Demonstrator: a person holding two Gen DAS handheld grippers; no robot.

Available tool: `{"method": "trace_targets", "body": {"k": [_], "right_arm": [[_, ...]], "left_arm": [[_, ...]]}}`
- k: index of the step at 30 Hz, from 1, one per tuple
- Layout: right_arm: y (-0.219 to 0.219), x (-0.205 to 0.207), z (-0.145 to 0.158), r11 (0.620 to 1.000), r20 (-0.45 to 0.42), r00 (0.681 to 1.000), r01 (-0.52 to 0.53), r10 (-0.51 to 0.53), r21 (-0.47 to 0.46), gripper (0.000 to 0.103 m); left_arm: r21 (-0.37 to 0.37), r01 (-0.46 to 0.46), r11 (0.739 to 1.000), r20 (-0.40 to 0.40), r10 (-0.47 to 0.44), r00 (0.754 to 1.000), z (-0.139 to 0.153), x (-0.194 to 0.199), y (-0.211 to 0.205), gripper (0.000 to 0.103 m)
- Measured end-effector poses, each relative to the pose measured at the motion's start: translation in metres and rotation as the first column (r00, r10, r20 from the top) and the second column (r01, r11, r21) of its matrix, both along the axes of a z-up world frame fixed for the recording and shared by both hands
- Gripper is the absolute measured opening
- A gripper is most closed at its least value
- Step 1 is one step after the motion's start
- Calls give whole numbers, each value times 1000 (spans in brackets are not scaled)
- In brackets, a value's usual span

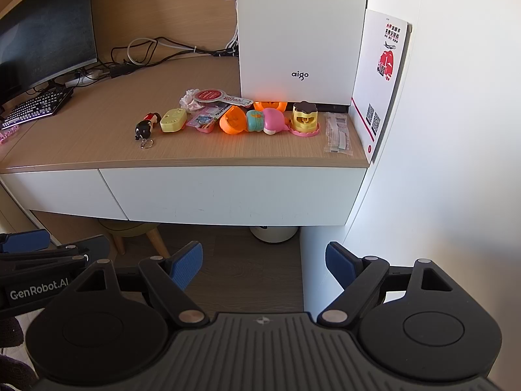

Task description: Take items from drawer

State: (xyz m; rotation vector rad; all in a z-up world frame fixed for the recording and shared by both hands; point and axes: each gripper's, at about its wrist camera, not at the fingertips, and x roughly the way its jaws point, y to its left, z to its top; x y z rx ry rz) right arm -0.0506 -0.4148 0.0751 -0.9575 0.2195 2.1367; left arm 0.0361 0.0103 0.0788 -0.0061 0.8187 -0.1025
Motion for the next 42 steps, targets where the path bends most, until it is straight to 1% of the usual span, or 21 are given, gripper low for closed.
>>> {"method": "trace_targets", "body": {"k": [31, 42], "right_arm": [[3, 1, -3, 1000, 1, 1000, -2, 2, -8, 83], [2, 1, -4, 1000, 3, 1000, 0, 0, -10, 83]], "left_arm": [[-2, 3, 1000, -2, -3, 1000, -2, 0, 2, 84], [-3, -10, 1000, -7, 10, 1000, -2, -1, 3, 84]]}}
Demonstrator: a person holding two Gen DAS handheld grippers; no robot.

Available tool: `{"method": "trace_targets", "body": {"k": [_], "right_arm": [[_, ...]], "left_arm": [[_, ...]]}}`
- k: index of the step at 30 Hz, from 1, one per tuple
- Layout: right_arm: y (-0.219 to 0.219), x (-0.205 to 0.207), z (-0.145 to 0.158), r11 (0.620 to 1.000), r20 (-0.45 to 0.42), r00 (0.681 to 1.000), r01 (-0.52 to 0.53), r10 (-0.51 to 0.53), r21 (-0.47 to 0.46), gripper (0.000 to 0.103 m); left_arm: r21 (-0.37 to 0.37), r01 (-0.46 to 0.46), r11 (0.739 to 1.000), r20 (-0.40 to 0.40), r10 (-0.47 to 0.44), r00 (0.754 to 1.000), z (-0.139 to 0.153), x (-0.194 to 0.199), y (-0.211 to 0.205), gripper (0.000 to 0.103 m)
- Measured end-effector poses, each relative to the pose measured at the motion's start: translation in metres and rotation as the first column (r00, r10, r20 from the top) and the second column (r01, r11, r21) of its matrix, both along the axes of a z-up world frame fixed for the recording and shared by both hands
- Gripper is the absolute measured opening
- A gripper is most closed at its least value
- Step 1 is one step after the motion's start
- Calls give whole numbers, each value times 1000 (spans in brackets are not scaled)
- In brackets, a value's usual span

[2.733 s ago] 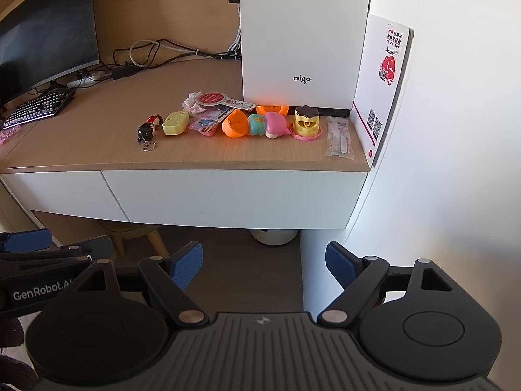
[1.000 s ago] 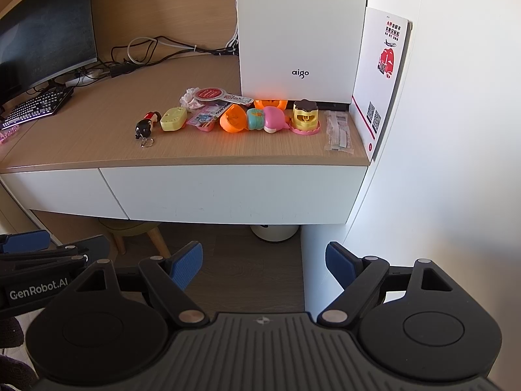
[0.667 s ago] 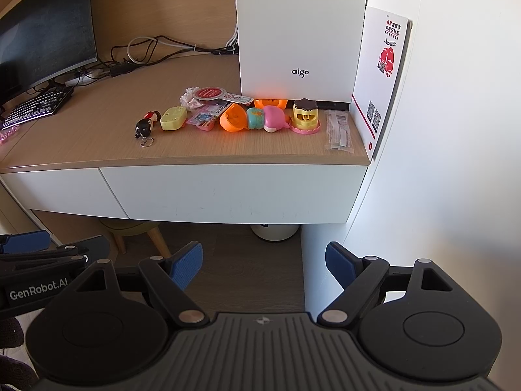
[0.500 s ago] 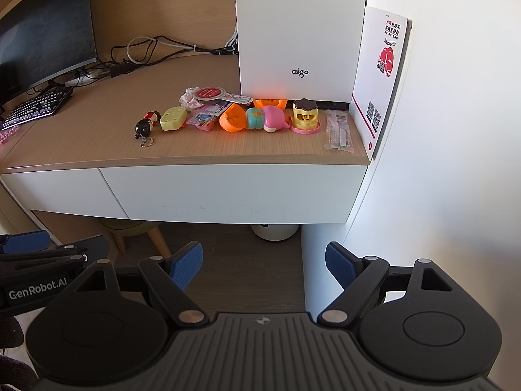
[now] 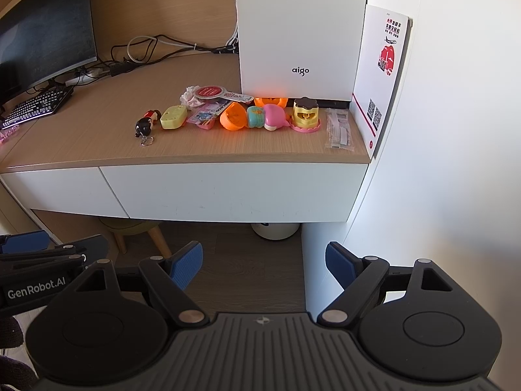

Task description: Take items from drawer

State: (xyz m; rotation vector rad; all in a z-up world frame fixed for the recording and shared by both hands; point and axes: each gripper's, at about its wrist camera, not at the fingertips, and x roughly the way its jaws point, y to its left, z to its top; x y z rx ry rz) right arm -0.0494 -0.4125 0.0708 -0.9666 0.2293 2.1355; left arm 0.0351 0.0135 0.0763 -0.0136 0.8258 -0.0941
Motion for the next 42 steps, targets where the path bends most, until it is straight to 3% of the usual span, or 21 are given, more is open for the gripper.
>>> {"method": "trace_targets", "body": {"k": [13, 17, 27, 28, 29, 31, 34, 37, 38, 40, 42], "right_arm": [[0, 0, -1, 1000, 2, 1000, 1, -1, -2, 83], [1, 1, -2, 1000, 2, 1000, 3, -3, -4, 83], [2, 2, -4, 1000, 4, 1000, 0, 0, -10, 83], [2, 1, -3, 1000, 4, 1000, 0, 1, -10, 83], [3, 2, -3, 1000, 4, 1000, -1, 1, -8, 83], [4, 3, -2, 1000, 0, 1000, 5, -5, -2, 83], [9, 6, 2, 1000, -16, 1000, 21, -21, 2, 83], [13, 11, 6, 999, -34, 999, 34, -34, 8, 83], [14, 13, 7, 999, -40, 999, 35, -35, 7, 83], [13, 16, 10, 1000, -48, 998, 28, -28, 7, 83], [10, 16, 12, 1000, -46, 999, 15, -15, 10, 83]], "left_arm": [[-5, -9, 1000, -6, 9, 1000, -1, 0, -2, 82], [-4, -8, 1000, -8, 8, 1000, -1, 0, -4, 67], [-15, 5, 1000, -10, -5, 1000, -2, 0, -7, 66], [-22, 13, 1000, -5, -13, 1000, -1, -1, -8, 58], [-39, 31, 999, 2, -31, 1000, -1, 0, -9, 38], [-106, 55, 993, 21, -53, 998, -2, 0, -9, 11], [-153, 42, 987, 64, -33, 997, -4, 1, -9, 13], [-22, -26, 999, 102, 28, 994, -8, 4, -14, 12], [-10, -7, 1000, 95, 8, 995, -12, 9, -13, 12], [-96, 32, 995, 53, -27, 998, -23, 22, -2, 14], [-157, 7, 988, 2, -7, 1000, -36, 36, 15, 14]]}}
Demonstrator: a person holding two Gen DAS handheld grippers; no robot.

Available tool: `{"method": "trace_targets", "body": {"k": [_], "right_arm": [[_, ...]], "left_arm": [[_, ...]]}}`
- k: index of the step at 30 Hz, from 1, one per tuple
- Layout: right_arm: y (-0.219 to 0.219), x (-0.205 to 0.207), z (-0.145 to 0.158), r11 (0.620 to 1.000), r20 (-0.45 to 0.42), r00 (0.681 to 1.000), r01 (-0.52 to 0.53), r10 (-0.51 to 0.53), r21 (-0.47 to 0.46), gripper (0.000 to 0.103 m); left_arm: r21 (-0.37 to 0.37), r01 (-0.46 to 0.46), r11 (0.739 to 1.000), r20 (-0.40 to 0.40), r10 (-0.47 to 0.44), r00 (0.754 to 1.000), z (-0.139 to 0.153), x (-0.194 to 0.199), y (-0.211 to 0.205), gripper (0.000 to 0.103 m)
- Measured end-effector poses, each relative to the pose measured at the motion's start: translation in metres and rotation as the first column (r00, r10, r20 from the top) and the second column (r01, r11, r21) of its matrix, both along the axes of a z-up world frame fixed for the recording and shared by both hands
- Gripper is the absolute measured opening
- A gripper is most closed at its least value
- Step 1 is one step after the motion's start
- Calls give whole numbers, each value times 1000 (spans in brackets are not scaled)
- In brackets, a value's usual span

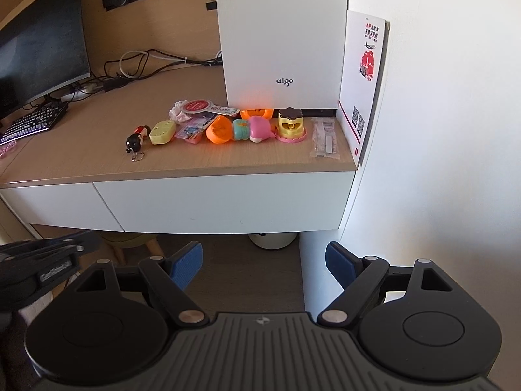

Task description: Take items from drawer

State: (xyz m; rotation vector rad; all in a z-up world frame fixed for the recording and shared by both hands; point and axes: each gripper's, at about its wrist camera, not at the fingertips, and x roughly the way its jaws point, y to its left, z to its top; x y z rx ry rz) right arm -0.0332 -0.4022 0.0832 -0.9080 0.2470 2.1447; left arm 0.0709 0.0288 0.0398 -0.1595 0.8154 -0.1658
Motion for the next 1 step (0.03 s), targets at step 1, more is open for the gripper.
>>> {"method": "trace_targets", "body": {"k": [1], "right_arm": [[-3, -1, 2, 1000, 0, 1000, -12, 12, 3, 83]], "left_arm": [[-14, -42, 999, -16, 41, 999, -9, 7, 11, 14]]}}
